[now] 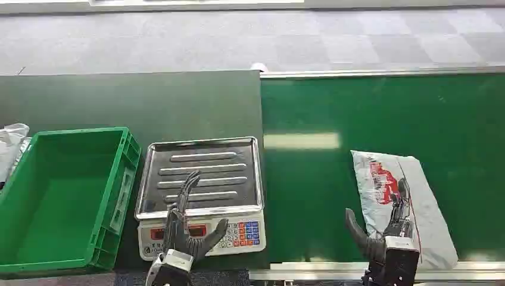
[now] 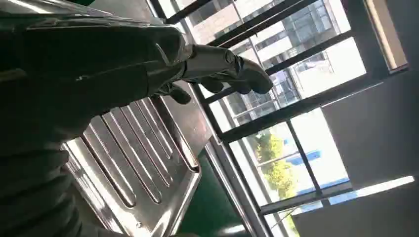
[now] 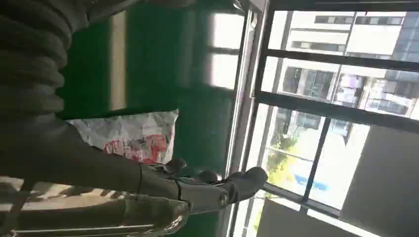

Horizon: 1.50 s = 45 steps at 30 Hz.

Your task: Moved the parcel from conveyor to table for the left to box.

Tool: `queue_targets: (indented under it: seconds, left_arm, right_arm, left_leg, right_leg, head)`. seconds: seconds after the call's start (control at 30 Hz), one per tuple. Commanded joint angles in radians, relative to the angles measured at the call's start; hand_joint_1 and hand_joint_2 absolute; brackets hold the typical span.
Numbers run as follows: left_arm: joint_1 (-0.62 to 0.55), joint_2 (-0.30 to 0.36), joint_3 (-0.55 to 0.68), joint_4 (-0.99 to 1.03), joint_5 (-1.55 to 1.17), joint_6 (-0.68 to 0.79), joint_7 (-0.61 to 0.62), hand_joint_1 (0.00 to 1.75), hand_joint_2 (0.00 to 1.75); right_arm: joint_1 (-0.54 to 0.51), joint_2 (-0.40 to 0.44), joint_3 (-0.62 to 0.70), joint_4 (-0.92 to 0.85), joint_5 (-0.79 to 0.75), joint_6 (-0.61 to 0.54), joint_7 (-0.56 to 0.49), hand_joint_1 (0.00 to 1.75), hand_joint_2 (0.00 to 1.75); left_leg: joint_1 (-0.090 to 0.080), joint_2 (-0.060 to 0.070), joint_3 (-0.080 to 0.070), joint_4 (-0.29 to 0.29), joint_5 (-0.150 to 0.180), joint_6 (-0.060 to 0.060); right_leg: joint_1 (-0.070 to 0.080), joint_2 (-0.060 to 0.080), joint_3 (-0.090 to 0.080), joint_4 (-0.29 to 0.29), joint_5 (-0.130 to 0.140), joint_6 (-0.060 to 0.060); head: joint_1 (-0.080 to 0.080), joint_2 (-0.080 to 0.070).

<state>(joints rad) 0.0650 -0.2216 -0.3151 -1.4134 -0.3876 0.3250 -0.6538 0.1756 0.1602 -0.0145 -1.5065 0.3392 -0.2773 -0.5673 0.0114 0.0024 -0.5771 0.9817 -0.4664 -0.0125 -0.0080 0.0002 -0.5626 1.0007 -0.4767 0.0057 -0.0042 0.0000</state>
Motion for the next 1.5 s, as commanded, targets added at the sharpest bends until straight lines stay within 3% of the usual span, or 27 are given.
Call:
queue_targets:
  seconds: [0.03, 0.13, 0.3, 0.47, 0.8, 0.87, 0.97, 1.03, 1.23, 1.33, 1.37, 1.5]
  left_arm:
    - [-0.007, 0.029, -0.024, 0.059, 0.009, -0.019, 0.020, 0.00, 1.75]
    - [-0.016, 0.032, 0.003, 0.062, 0.058, -0.039, 0.017, 0.00, 1.75]
    - [-0.049, 0.046, 0.030, 0.031, 0.055, -0.042, -0.001, 0.00, 1.75]
    - [-0.077, 0.035, 0.033, 0.009, 0.047, -0.028, 0.000, 0.00, 1.75]
    - [-0.072, 0.035, 0.027, 0.007, 0.044, -0.024, 0.003, 0.00, 1.75]
    - [-0.045, 0.035, 0.016, -0.035, 0.039, 0.001, 0.004, 0.00, 1.75]
    - [0.025, 0.045, -0.017, -0.113, 0.026, 0.057, 0.013, 0.00, 1.75]
    - [0.066, 0.062, -0.043, -0.157, 0.009, 0.108, 0.016, 0.00, 1.75]
    - [0.085, 0.092, -0.042, -0.175, 0.072, 0.116, 0.041, 0.00, 1.75]
    - [0.063, 0.085, -0.040, -0.180, 0.038, 0.100, 0.046, 0.00, 1.75]
    - [0.044, 0.079, -0.043, -0.161, 0.051, 0.067, 0.066, 0.00, 1.75]
    - [0.003, 0.060, -0.043, -0.078, 0.059, 0.032, 0.091, 0.00, 1.75]
  right_arm:
    - [0.023, 0.007, -0.021, -0.014, 0.100, -0.020, 0.017, 0.00, 1.75]
    - [0.021, -0.014, -0.017, -0.032, 0.250, -0.111, 0.061, 0.00, 1.75]
    - [-0.085, -0.083, -0.074, -0.015, 0.289, -0.068, 0.168, 0.00, 1.75]
    - [-0.262, -0.144, -0.119, 0.247, 0.336, -0.057, 0.278, 0.00, 1.75]
    - [-0.265, -0.137, -0.120, 0.270, 0.360, -0.065, 0.301, 0.00, 1.75]
    - [-0.373, -0.173, -0.112, 0.457, 0.415, -0.036, 0.396, 0.00, 1.75]
    - [-0.529, -0.211, -0.133, 0.802, 0.448, -0.025, 0.417, 0.00, 1.75]
    - [-0.574, -0.222, -0.153, 0.940, 0.462, -0.022, 0.427, 0.00, 1.75]
    - [-0.535, -0.194, -0.194, 0.932, 0.457, -0.034, 0.474, 0.00, 1.75]
    - [-0.433, -0.164, -0.200, 0.805, 0.544, -0.041, 0.646, 0.00, 1.75]
    - [-0.390, -0.165, -0.183, 0.772, 0.645, -0.005, 0.792, 0.00, 1.75]
    - [-0.323, -0.121, -0.247, 0.707, 0.719, 0.040, 0.885, 0.00, 1.75]
  left_leg:
    - [0.000, -0.001, 0.002, -0.002, 0.000, 0.001]
    - [0.000, 0.000, 0.002, -0.002, 0.000, 0.001]
    - [-0.001, 0.001, 0.001, -0.001, 0.001, 0.001]
    - [0.000, 0.002, 0.001, -0.002, 0.002, 0.001]
    - [-0.001, 0.000, 0.004, -0.001, 0.001, 0.001]
    - [-0.001, 0.001, 0.004, -0.001, 0.001, 0.001]
    - [0.000, 0.006, 0.004, -0.001, 0.001, 0.002]
    - [0.000, 0.007, 0.004, -0.001, 0.000, 0.002]
    - [-0.001, 0.000, 0.003, -0.001, 0.001, 0.001]
    - [-0.001, 0.000, 0.003, -0.001, 0.000, 0.001]
    - [-0.001, -0.003, 0.003, -0.001, 0.001, 0.001]
    - [0.000, -0.008, 0.003, -0.002, 0.002, 0.001]
  right_leg:
    - [0.000, -0.001, 0.003, -0.002, 0.000, 0.000]
    - [0.000, 0.000, 0.003, -0.002, 0.000, 0.000]
    - [-0.001, 0.001, 0.001, -0.001, 0.001, 0.000]
    - [0.000, 0.002, 0.002, -0.003, 0.003, 0.000]
    - [-0.001, 0.000, 0.004, -0.002, 0.002, 0.000]
    - [-0.001, 0.001, 0.004, -0.002, 0.002, 0.000]
    - [0.000, 0.006, 0.003, -0.003, 0.004, 0.001]
    - [0.000, 0.005, 0.004, -0.002, 0.003, 0.001]
    - [-0.002, -0.001, 0.004, -0.001, 0.001, 0.000]
    - [-0.001, -0.001, 0.004, -0.002, 0.001, 0.000]
    - [-0.001, -0.004, 0.004, -0.002, 0.001, 0.000]
    - [0.000, -0.008, 0.006, -0.004, -0.001, 0.000]
  head:
    - [0.000, 0.000]
    - [0.000, 0.000]
    - [0.000, 0.000]
    - [0.000, 0.000]
    - [0.000, 0.000]
    - [0.000, 0.000]
    - [0.000, 0.000]
    - [0.000, 0.000]
    - [0.000, 0.000]
    - [0.000, 0.000]
    - [0.000, 0.000]
    - [0.000, 0.000]
